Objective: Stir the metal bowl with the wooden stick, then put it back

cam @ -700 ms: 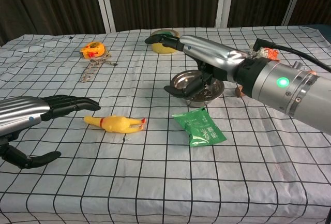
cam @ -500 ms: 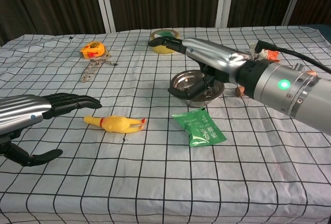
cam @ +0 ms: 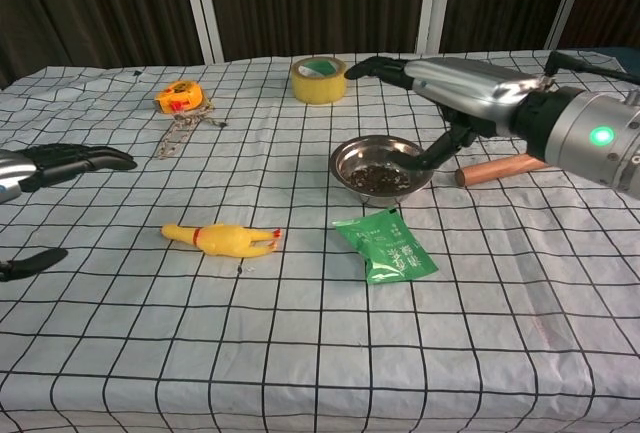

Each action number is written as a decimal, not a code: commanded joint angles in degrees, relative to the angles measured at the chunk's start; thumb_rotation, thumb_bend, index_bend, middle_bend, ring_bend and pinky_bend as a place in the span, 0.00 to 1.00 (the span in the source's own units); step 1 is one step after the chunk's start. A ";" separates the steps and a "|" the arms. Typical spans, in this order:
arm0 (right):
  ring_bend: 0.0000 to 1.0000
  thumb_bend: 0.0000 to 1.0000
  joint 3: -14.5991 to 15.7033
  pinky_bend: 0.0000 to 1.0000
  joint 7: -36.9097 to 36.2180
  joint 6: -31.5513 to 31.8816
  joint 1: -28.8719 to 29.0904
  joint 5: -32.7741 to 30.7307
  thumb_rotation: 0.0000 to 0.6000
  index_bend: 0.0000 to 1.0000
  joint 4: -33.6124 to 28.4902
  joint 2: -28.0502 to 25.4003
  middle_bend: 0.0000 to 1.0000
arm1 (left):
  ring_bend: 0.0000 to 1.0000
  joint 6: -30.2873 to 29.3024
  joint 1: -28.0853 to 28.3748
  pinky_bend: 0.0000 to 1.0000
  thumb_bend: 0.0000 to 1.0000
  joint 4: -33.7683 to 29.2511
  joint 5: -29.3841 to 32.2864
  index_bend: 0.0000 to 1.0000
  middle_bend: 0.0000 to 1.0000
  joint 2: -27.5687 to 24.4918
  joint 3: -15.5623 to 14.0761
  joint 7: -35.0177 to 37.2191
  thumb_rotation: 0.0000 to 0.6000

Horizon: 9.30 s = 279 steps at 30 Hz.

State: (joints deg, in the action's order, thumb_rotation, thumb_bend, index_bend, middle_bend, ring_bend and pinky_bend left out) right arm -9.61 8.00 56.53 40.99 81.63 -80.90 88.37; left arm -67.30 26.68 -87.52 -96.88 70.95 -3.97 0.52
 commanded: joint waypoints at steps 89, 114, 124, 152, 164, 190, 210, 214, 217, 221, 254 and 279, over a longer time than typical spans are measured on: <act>0.55 0.50 -11.25 0.55 -60.43 1.03 -10.00 -9.93 1.00 0.96 14.21 2.63 0.60 | 0.00 -16.90 -16.16 0.03 0.41 17.29 3.64 0.00 0.00 -2.09 1.34 8.65 1.00; 0.53 0.50 -0.09 0.55 -95.76 11.38 -11.85 5.10 1.00 0.91 45.62 12.59 0.60 | 0.00 -16.16 -16.23 0.03 0.41 18.28 3.83 0.00 0.01 -1.57 1.43 9.06 1.00; 0.48 0.48 2.41 0.54 -98.15 15.37 -12.88 6.69 1.00 0.82 49.69 13.13 0.60 | 0.00 -16.45 -16.26 0.03 0.41 18.47 3.62 0.00 0.01 -1.53 1.50 9.48 1.00; 0.36 0.23 2.90 0.47 -100.40 16.77 -13.39 5.31 0.77 0.34 50.83 12.80 0.42 | 0.00 -16.12 -16.59 0.04 0.41 18.41 3.79 0.00 0.03 -1.69 1.28 10.96 1.00; 0.36 0.21 3.69 0.47 -108.11 14.95 -12.98 5.60 0.74 0.34 45.55 10.55 0.41 | 0.00 -16.32 -16.68 0.04 0.41 18.64 3.91 0.00 0.03 -1.69 1.46 11.05 1.00; 0.61 0.21 3.15 0.70 -110.92 13.32 -13.07 4.20 1.00 0.82 38.37 8.66 0.58 | 0.00 -16.37 -16.66 0.04 0.41 19.26 3.99 0.00 0.03 -1.62 1.67 11.52 1.00; 0.99 0.70 -0.44 1.00 -108.17 14.18 -9.26 4.44 1.00 1.00 31.90 8.20 0.92 | 0.00 -15.96 -16.63 0.04 0.41 19.80 4.18 0.00 0.03 -1.28 1.66 11.74 1.00; 1.00 0.71 -2.41 1.00 -103.89 15.03 -6.06 5.34 1.00 1.00 28.92 8.72 0.92 | 0.00 -15.82 -16.50 0.04 0.41 19.94 4.16 0.00 0.03 -1.18 1.70 11.70 1.00; 1.00 0.71 -3.72 1.00 -99.47 14.90 -3.16 6.02 1.00 1.00 26.62 9.83 0.92 | 0.00 -15.86 -16.45 0.04 0.41 20.03 4.17 0.00 0.03 -1.07 1.78 11.62 1.00; 1.00 0.73 -4.87 1.00 -93.00 14.18 -0.05 6.29 1.00 1.00 24.23 12.00 0.93 | 0.00 -16.03 -16.54 0.04 0.41 20.47 4.21 0.00 0.03 -0.91 1.81 11.77 1.00; 1.00 0.85 -5.16 1.00 -89.47 3.05 12.53 2.45 1.00 1.00 49.30 30.83 0.96 | 0.00 -18.60 -17.74 0.04 0.41 19.61 3.37 0.00 0.03 -2.30 1.64 10.24 1.00; 1.00 0.85 -7.04 1.00 -88.82 2.34 15.23 0.22 1.00 1.00 49.98 31.64 0.96 | 0.00 -18.18 -17.57 0.04 0.41 21.36 4.08 0.00 0.03 -2.49 2.19 12.45 1.00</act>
State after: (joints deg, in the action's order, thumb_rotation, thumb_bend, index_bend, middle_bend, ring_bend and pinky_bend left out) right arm -16.89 -79.99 59.37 56.16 82.02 -31.88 119.36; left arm -85.49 9.11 -66.19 -92.83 68.43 -1.79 12.93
